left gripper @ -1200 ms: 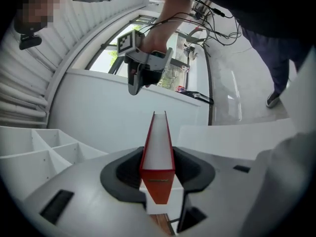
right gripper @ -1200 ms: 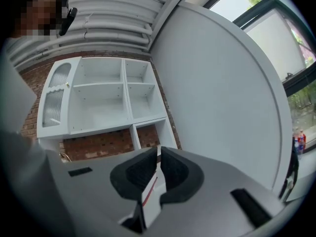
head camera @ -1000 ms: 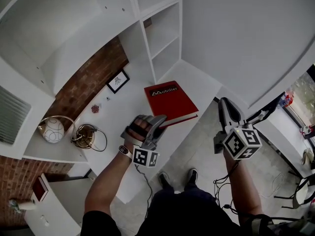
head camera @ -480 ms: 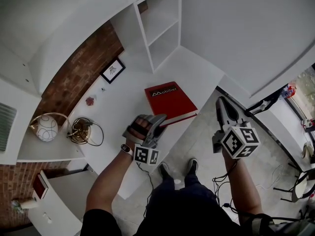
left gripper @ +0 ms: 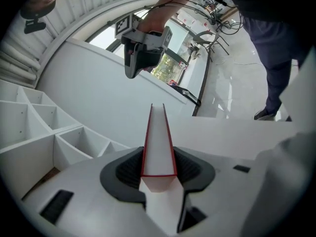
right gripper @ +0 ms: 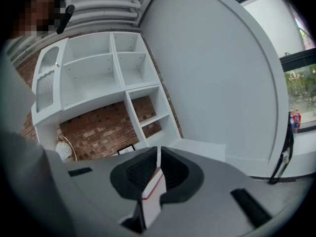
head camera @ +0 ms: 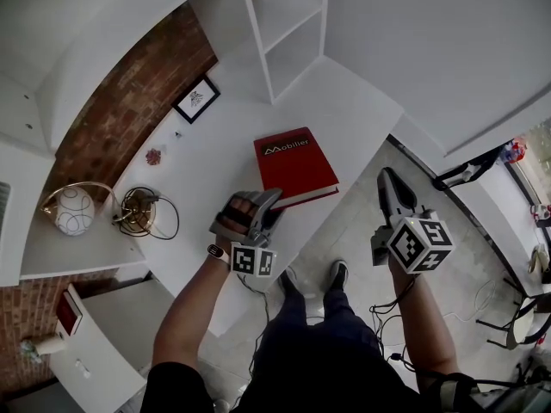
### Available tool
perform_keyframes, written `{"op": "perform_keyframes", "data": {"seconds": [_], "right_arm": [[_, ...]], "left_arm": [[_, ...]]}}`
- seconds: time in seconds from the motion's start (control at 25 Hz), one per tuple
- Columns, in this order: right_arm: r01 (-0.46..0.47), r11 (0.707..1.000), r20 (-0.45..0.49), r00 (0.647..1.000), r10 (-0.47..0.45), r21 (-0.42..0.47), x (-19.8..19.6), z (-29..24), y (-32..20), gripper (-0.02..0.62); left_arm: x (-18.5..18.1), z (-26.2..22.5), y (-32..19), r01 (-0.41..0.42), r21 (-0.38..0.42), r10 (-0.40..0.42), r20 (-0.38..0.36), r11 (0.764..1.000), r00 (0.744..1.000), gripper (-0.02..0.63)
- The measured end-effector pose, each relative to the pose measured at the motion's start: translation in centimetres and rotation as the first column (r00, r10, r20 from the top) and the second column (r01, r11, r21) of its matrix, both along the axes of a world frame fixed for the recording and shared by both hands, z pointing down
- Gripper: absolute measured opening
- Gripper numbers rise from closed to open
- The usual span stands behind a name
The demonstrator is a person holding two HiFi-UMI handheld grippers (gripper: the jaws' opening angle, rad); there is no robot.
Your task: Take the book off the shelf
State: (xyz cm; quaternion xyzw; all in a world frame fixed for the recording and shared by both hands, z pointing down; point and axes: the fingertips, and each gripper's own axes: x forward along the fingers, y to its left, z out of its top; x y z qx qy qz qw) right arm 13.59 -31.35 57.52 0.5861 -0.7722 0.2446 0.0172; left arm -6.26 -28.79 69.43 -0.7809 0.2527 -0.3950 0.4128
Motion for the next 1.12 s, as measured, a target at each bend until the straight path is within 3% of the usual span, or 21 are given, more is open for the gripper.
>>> {"op": "perform_keyframes", "data": {"seconds": [0.16,0.48,0.64,0.88,1.04,1.12], "right_arm": [[0.008,1.0,0.015,1.0,-0.007,-0.016,-0.8,1.0,0.0,0.021],[0.012,0.999,0.025,1.0,-0.012,-0.031,-1.3,1.8,0.5,0.021],[0.011,0.999,0.025,1.0,-0.01,-0.038,-1.2,2.1,0.6,0.021],[0.006,1.0,0.012,1.0,-0.005,-0.023,-0.4,1.3,0.2,0.021],[0.019,1.0,0.0,1.0,-0.019,-0.001,-0.6,-0.2,-0.3,0.021],[0.036,0.999,-0.015,0.999,-0.036,0.018,-0.9,-1.2,-0.5,0.021]], "left_arm": [[-2.2,3.7,-0.2,0.091,-0.11,-0.085,0.061,0.99,0.995,0.207],[-3.5,8.2,0.5,0.176,-0.276,-0.132,0.171,0.945,0.976,0.264],[-4.3,10.5,1.1,0.238,-0.414,-0.164,0.207,0.879,0.964,0.285],[-4.2,10.7,2.3,0.288,-0.609,-0.239,0.162,0.739,0.957,0.293],[-4.1,8.0,2.4,0.294,-0.65,-0.301,0.104,0.7,0.948,0.292],[-4.0,5.6,2.4,0.294,-0.688,-0.369,0.042,0.663,0.929,0.291]]}}
